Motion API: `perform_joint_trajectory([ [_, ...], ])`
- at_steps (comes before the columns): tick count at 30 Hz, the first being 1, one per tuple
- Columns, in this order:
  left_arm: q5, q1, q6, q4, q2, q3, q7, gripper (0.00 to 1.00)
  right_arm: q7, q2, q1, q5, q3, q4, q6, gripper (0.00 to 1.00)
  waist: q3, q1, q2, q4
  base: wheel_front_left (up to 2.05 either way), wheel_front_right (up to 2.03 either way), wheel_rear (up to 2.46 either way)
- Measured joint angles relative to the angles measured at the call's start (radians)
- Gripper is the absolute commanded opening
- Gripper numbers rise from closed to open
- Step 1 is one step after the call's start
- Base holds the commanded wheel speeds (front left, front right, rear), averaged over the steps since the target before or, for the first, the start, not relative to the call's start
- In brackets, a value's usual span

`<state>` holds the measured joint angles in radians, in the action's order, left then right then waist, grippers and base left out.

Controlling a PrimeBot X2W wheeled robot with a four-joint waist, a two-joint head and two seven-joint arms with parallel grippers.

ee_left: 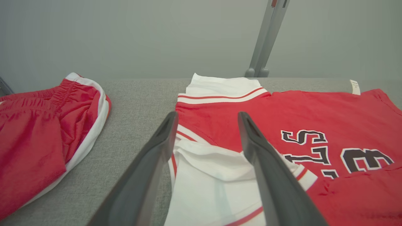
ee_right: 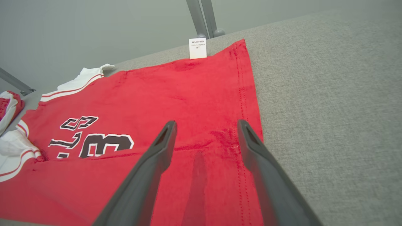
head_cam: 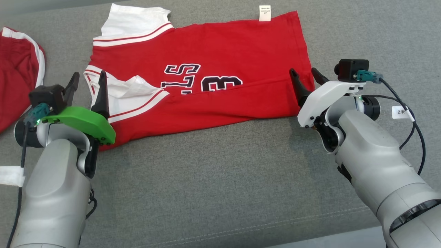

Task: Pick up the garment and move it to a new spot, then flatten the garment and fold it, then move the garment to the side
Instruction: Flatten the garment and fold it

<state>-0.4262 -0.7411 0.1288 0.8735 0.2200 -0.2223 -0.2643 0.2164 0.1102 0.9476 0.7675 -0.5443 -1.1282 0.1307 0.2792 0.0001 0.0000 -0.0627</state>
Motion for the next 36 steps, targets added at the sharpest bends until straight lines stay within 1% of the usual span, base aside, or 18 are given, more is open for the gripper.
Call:
perform_joint_trajectory([
  [7, 0.016, 0.078, 0.0, -0.074, -0.021, 0.054, -0.001, 1.0, 0.036, 0.034, -0.026, 0.007, -0.029, 0.005, 0.0, 1.0, -0.03, -0.0001, 0.0, 0.008, 0.0, 0.0, 0.0],
  [13, 0.063, 0.169, 0.0, -0.152, -0.039, 0.107, -0.001, 1.0, 0.042, 0.059, -0.076, -0.008, -0.039, 0.033, 0.0, 1.0, -0.055, 0.0, 0.0, 0.016, 0.0, 0.0, 0.0],
  [20, 0.12, 0.278, -0.002, -0.222, -0.074, 0.162, -0.001, 1.0, 0.045, 0.103, -0.161, -0.074, 0.017, 0.116, 0.0, 1.0, -0.072, -0.0002, 0.0, 0.033, 0.0, 0.0, 0.0],
  [28, 0.142, 0.316, -0.002, -0.193, -0.088, 0.195, -0.001, 1.0, 0.045, 0.098, -0.216, -0.137, 0.088, 0.137, 0.0, 1.0, -0.06, -0.0002, 0.0, 0.037, 0.0, 0.0, 0.0],
  [36, 0.164, 0.321, -0.001, -0.116, -0.095, 0.213, -0.001, 1.0, 0.045, 0.08, -0.228, -0.179, 0.116, 0.111, 0.0, 1.0, -0.044, -0.0002, 0.0, 0.034, 0.0, 0.0, 0.0],
])
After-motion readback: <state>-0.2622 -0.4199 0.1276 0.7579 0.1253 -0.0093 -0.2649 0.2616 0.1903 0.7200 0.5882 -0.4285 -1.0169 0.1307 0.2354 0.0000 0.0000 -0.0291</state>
